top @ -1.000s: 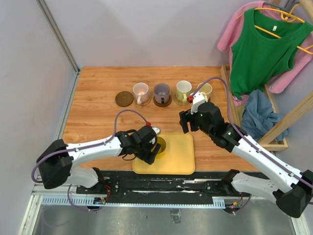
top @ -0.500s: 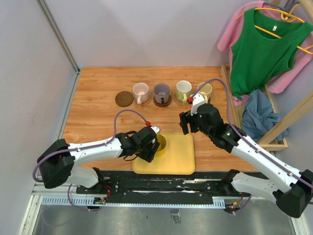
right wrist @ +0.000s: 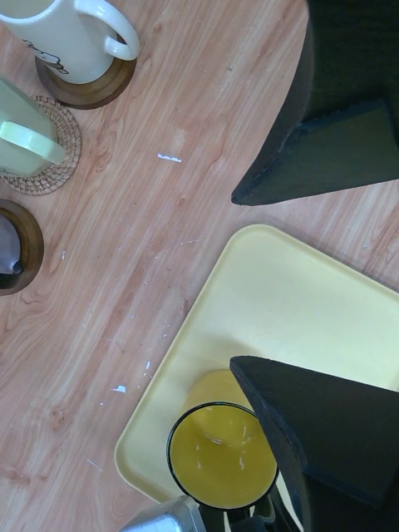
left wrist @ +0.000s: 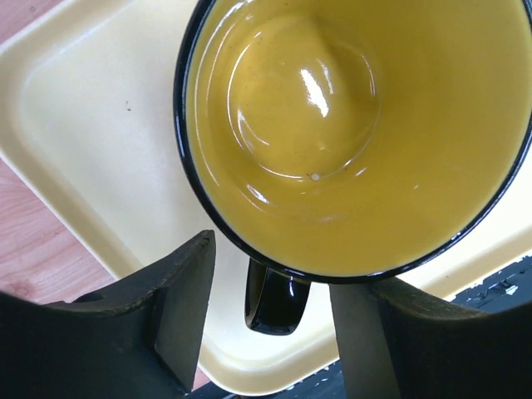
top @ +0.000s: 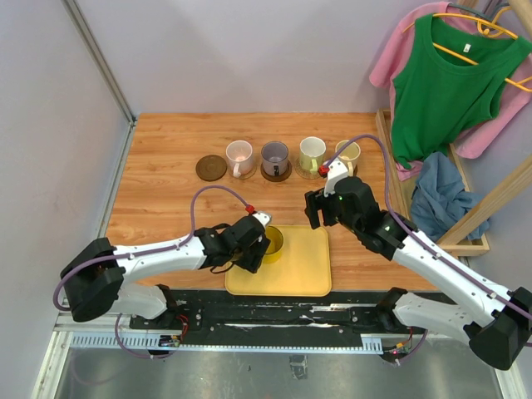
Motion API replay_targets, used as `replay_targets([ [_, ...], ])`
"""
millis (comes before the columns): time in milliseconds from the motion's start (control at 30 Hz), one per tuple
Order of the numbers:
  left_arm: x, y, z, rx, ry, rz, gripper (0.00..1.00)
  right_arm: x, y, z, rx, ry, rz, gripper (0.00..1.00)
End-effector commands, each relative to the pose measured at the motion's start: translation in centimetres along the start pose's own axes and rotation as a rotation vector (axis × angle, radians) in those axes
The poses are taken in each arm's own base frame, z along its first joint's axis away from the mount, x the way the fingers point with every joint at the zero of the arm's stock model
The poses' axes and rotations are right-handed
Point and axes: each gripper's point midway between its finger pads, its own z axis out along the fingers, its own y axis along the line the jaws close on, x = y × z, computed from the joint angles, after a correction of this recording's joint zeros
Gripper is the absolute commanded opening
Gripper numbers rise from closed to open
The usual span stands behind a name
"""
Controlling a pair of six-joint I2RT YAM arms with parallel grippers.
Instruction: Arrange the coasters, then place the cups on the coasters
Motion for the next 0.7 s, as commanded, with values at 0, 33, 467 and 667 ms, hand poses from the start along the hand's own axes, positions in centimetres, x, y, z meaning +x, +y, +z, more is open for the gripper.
replay_targets([
  [0,-1.38,0.06,-0.48,-0.001,-0.089,0.005,0.60,0.04,-0.34,0.28,0.008,-0.011,0.030,0.75],
  [33,-1.49,0.04,-0.53,0.001,-0.096,0.005,0.60,0.07,-0.30,0.31,0.006,-0.010,0.031,0.75],
  [467,-1.51,-0.58,0.02,0.034,-0.101,0.027,0.55,0.35,-0.01,0.62,-0.005,-0.001,0.037,0.75],
  [667,-1.70,-0.75,0.05,0.042,-0.108,0.028,0.43,0.60,0.00,0.85,-0.003,0.008,0.038,0.75],
])
